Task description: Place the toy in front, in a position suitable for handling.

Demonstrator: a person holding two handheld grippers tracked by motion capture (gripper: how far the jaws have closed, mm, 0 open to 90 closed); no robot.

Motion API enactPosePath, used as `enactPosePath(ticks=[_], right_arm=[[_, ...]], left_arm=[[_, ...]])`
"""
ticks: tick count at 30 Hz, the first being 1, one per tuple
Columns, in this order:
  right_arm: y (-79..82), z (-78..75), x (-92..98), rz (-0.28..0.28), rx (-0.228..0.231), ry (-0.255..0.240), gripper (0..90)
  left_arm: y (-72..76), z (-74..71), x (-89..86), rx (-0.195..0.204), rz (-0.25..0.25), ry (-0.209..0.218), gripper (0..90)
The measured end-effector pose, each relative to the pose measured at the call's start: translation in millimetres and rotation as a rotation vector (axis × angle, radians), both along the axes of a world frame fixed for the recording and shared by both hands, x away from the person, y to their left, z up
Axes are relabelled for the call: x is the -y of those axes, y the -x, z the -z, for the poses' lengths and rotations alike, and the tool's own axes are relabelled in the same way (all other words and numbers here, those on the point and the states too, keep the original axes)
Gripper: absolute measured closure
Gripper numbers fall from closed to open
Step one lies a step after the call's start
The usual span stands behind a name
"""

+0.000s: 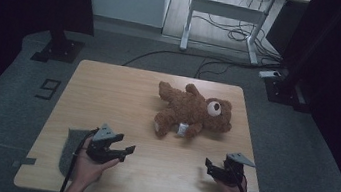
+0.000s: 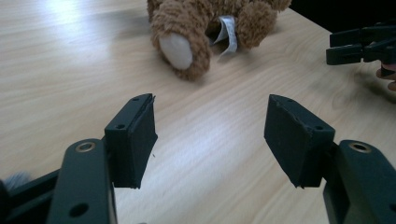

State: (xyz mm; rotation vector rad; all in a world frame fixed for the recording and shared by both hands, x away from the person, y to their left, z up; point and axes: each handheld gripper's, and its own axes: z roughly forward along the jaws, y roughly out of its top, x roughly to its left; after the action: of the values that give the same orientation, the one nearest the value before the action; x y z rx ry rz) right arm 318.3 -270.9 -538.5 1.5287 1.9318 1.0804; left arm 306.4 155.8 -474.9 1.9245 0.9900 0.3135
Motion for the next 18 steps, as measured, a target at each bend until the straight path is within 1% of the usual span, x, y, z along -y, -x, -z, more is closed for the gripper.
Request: enactPosePath(ticks=[2,3,4,6,7,8,9,10,11,12,13,14,15,16,17,18], right_arm=[[-2.8,-3.1,1.6,-0.003,0.012,-0.008,12.2],[-2.8,-3.1,1.6,-0.003,0.012,-0.008,12.2],[-6.1,-5.9,2.4,-0.002,0.026,-0.014,12.8],[-10.2,-8.4,1.9,-0.004,0.031,-0.022,13.0],[-12.7,-9.4,0.7,-0.006,0.034,-0.023,13.2],[-15.3,-10.4,-0.9,-0.011,0.037,-0.02,13.3],[-15.3,-10.4,-0.9,-0.011,0.037,-0.02,13.3],[-20.6,-13.1,-5.8,-0.021,0.033,-0.009,13.3],[-23.2,-14.9,-9.1,-0.031,0.033,-0.007,13.3],[-25.7,-16.9,-12.9,-0.041,0.035,-0.006,13.4],[-25.7,-16.9,-12.9,-0.041,0.035,-0.006,13.4],[-32.1,-23.0,-22.8,-0.062,0.042,-0.012,13.4],[-32.1,-23.0,-22.8,-0.062,0.042,-0.012,13.4],[-37.8,-28.0,-31.2,-0.078,0.053,-0.01,13.6],[-41.3,-30.2,-35.9,-0.087,0.057,-0.012,13.7],[-44.7,-31.9,-40.3,-0.095,0.057,-0.013,13.7]], left_arm=[[-8.8,0.2,7.4,-0.013,0.008,0.001,32.8],[-8.8,0.2,7.4,-0.013,0.008,0.001,32.3],[-17.4,0.7,15.1,-0.021,0.015,-0.007,31.8],[-25.9,1.1,22.7,-0.028,0.019,-0.013,31.1],[-25.9,1.1,22.7,-0.028,0.019,-0.013,30.9],[-34.5,1.5,30.1,-0.03,0.019,-0.018,30.9],[-34.5,1.5,30.1,-0.03,0.019,-0.018,30.8],[-43.2,1.7,37.0,-0.033,0.02,-0.017,30.6],[-43.2,1.7,37.0,-0.033,0.02,-0.017,30.3],[-52.4,1.9,44.9,-0.022,0.029,-0.038,29.6],[-52.4,1.9,44.9,-0.022,0.029,-0.038,29.1],[-62.9,2.8,53.4,-0.026,0.042,-0.051,28.3],[-62.9,2.8,53.4,-0.026,0.042,-0.051,27.5],[-73.7,4.0,62.4,-0.027,0.043,-0.067,26.6],[-73.7,4.0,62.4,-0.027,0.043,-0.067,26.3],[-84.4,5.7,69.6,-0.032,0.041,-0.074,25.5]])
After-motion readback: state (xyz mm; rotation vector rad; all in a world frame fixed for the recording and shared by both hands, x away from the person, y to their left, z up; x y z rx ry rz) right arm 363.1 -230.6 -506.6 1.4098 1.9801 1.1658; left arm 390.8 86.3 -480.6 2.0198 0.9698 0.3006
